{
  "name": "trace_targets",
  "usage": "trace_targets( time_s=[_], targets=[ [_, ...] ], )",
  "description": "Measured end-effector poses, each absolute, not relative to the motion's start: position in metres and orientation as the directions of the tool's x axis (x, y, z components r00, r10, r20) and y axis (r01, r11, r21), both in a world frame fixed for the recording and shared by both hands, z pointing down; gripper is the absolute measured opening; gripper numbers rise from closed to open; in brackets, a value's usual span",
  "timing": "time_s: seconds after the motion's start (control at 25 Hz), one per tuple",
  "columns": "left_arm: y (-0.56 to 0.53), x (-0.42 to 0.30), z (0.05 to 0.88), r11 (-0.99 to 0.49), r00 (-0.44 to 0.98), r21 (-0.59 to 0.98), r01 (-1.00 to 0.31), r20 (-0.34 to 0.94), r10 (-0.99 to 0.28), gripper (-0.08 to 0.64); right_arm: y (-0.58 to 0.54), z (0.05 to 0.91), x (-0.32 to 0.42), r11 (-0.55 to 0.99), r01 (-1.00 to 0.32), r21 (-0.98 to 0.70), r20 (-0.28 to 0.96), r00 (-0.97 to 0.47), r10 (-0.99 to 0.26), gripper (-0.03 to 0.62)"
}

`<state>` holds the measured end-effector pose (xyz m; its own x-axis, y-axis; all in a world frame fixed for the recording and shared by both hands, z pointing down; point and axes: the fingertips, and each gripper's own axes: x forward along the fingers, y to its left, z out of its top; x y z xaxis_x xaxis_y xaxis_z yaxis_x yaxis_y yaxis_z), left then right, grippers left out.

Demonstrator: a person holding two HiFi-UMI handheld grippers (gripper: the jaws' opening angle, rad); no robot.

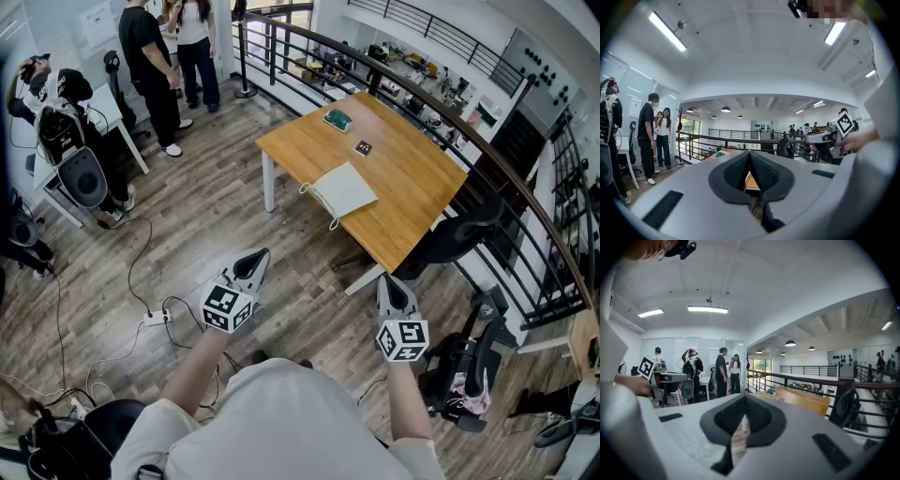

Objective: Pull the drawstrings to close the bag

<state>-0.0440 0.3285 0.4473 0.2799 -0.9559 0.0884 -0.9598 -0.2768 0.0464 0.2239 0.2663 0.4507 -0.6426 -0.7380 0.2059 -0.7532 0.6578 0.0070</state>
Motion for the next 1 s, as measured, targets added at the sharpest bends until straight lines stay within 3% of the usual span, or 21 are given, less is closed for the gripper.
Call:
trace_targets(
  time_s=[1.0],
  targets=[
    [0.327,-0.043,0.447,-0.288,0.293,0.065,-0.955,0.092,-0.952,-0.008,0.272,0.445,0.214,0.685,-0.728,0.022,0.191,-0.670,-0.718,0.000]
  ],
)
